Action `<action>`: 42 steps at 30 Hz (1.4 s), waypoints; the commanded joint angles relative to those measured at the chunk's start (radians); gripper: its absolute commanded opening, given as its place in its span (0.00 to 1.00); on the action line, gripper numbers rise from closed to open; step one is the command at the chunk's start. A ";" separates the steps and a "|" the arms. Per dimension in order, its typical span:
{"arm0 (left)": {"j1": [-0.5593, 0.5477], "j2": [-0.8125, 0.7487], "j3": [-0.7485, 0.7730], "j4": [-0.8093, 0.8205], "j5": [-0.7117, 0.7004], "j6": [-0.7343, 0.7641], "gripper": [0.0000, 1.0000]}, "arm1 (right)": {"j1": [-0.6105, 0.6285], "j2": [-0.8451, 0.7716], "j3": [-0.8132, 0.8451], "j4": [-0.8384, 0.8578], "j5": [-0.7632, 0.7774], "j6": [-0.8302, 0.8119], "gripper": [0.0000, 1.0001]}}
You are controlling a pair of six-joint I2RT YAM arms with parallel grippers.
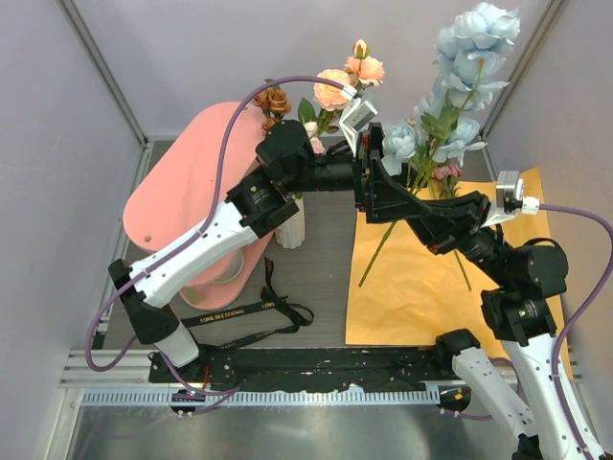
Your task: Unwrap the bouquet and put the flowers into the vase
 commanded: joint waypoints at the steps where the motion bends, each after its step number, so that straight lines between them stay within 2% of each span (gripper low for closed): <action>1: -0.001 -0.007 0.046 0.063 0.034 -0.004 0.81 | 0.006 0.018 0.023 0.066 -0.100 0.021 0.01; 4: -0.001 -0.013 0.045 0.052 0.026 0.012 0.67 | 0.010 0.036 0.026 0.061 -0.160 0.025 0.01; 5: -0.001 -0.022 0.043 0.030 0.008 0.022 0.55 | 0.010 0.038 0.024 0.059 -0.169 0.024 0.01; 7: -0.001 -0.039 0.037 -0.030 -0.020 0.071 0.43 | 0.017 0.041 0.023 0.058 -0.200 0.016 0.01; 8: -0.001 -0.048 0.025 -0.050 -0.040 0.089 0.33 | 0.020 0.042 0.020 0.056 -0.207 0.008 0.01; 9: -0.001 -0.079 0.015 -0.058 -0.075 0.133 0.29 | 0.023 0.042 0.021 0.050 -0.210 -0.001 0.01; 10: -0.001 -0.096 0.003 -0.099 -0.095 0.150 0.19 | 0.029 0.041 0.021 0.029 -0.206 -0.021 0.05; 12: -0.001 -0.152 -0.037 -0.126 -0.141 0.205 0.14 | 0.030 0.039 0.020 -0.012 -0.172 -0.047 0.26; 13: -0.001 -0.177 -0.064 -0.158 -0.155 0.225 0.09 | 0.032 0.033 0.018 -0.054 -0.123 -0.070 0.46; 15: -0.003 -0.252 -0.099 -0.190 -0.204 0.282 0.07 | 0.032 0.025 0.015 -0.091 -0.074 -0.091 0.65; 16: -0.001 -0.280 -0.141 -0.222 -0.219 0.301 0.07 | 0.030 0.019 0.008 -0.117 -0.018 -0.113 0.69; 18: -0.001 -0.388 -0.196 -0.260 -0.292 0.353 0.06 | 0.030 0.005 0.001 -0.169 0.056 -0.133 0.75; 20: -0.001 -0.474 -0.286 -0.288 -0.372 0.379 0.03 | 0.030 -0.002 -0.002 -0.213 0.145 -0.171 0.76; 21: -0.001 -0.557 -0.348 -0.311 -0.461 0.388 0.01 | 0.032 -0.004 -0.003 -0.246 0.167 -0.182 0.77; 23: -0.001 -0.646 -0.403 -0.330 -0.564 0.413 0.01 | 0.032 0.001 -0.011 -0.261 0.205 -0.199 0.77; 24: -0.001 -0.683 -0.453 -0.333 -0.639 0.416 0.02 | 0.032 0.001 -0.022 -0.267 0.213 -0.200 0.77; 25: -0.001 -0.756 -0.478 -0.325 -0.791 0.419 0.01 | 0.032 0.002 -0.026 -0.269 0.221 -0.197 0.77; 27: -0.001 -0.809 -0.546 -0.282 -0.996 0.408 0.01 | 0.032 0.010 -0.040 -0.261 0.227 -0.184 0.77; 28: -0.001 -0.833 -0.560 -0.267 -1.184 0.405 0.00 | 0.030 0.013 -0.043 -0.258 0.227 -0.177 0.77; 32: -0.001 -0.797 -0.587 -0.144 -1.383 0.512 0.00 | 0.032 0.022 -0.045 -0.258 0.237 -0.141 0.77; 38: 0.011 -0.572 -0.446 -0.011 -1.472 0.604 0.00 | 0.030 -0.019 -0.037 -0.292 0.270 -0.139 0.77; 42: 0.051 -0.507 -0.437 0.185 -1.431 0.687 0.00 | 0.032 -0.047 -0.029 -0.347 0.331 -0.140 0.78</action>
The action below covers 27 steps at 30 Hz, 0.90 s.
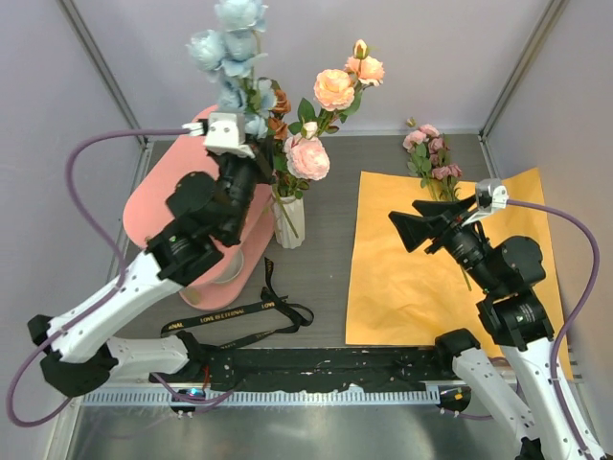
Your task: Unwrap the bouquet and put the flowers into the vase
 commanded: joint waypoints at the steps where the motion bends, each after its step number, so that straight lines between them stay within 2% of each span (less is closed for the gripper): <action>1: 0.042 0.052 0.032 0.248 -0.023 0.119 0.00 | 0.002 -0.034 0.026 -0.027 0.077 0.006 0.78; 8: 0.062 0.127 0.051 0.343 0.104 0.323 0.00 | 0.002 -0.055 0.025 -0.043 0.091 -0.001 0.79; 17: 0.097 0.149 0.023 0.458 0.140 0.369 0.00 | 0.002 -0.044 0.012 -0.031 0.091 -0.003 0.79; 27: 0.124 0.213 0.028 0.480 0.158 0.395 0.00 | 0.002 -0.045 0.009 -0.032 0.099 -0.009 0.79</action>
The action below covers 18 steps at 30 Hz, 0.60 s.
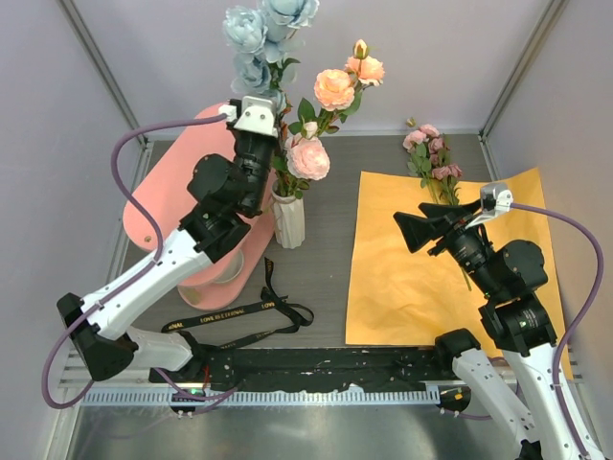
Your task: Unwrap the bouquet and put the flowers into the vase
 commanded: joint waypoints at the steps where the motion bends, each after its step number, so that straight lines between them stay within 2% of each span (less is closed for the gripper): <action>1: 0.013 0.004 -0.008 0.116 0.017 0.023 0.00 | 0.004 0.002 0.007 0.032 0.019 -0.008 0.79; 9: 0.025 0.030 -0.102 0.187 -0.012 0.018 0.00 | 0.001 0.004 -0.005 0.032 0.024 -0.008 0.79; 18: 0.033 0.060 -0.232 0.267 -0.110 -0.090 0.00 | 0.002 0.007 -0.020 0.031 0.024 -0.011 0.79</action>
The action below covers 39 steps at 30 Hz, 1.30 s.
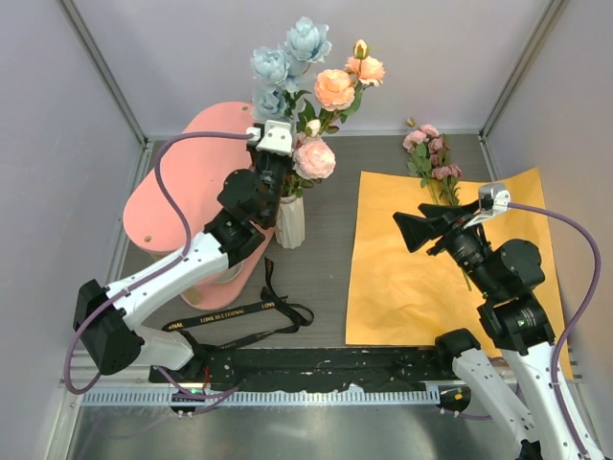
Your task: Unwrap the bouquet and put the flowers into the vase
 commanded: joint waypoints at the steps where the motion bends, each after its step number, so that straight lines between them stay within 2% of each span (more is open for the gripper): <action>1: 0.008 0.009 -0.044 0.131 -0.073 -0.081 0.00 | 0.001 0.004 -0.011 0.034 0.014 -0.011 0.79; 9: 0.009 0.029 -0.116 0.143 -0.152 -0.157 0.00 | 0.002 0.003 -0.020 0.032 0.011 -0.006 0.79; 14: 0.011 0.020 -0.142 0.134 -0.214 -0.168 0.06 | 0.002 0.003 -0.023 0.032 0.009 -0.002 0.79; 17: 0.009 -0.012 -0.163 0.095 -0.208 -0.190 0.20 | 0.002 0.010 -0.023 0.034 0.003 0.009 0.79; 18: 0.009 -0.035 -0.174 0.082 -0.202 -0.196 0.38 | 0.004 0.010 -0.023 0.034 0.003 0.012 0.79; 21: 0.009 -0.098 -0.192 0.021 -0.197 -0.236 0.69 | 0.002 0.018 -0.025 0.032 0.000 0.017 0.79; 24: 0.011 -0.155 -0.203 -0.076 -0.177 -0.301 0.83 | 0.002 0.024 -0.025 0.027 0.003 0.014 0.79; 27: 0.011 -0.238 -0.215 -0.182 -0.136 -0.387 0.89 | 0.002 0.044 -0.020 0.011 0.014 0.000 0.79; 34: 0.009 -0.480 -0.226 -0.491 0.010 -0.573 0.92 | 0.002 0.115 0.008 -0.069 0.064 -0.058 0.79; 38: 0.011 -0.618 -0.251 -0.654 0.192 -0.668 0.94 | 0.002 0.182 0.018 -0.149 0.136 -0.109 0.79; 39: 0.011 -0.661 -0.258 -0.663 0.290 -0.699 0.94 | 0.002 0.194 0.021 -0.176 0.150 -0.118 0.79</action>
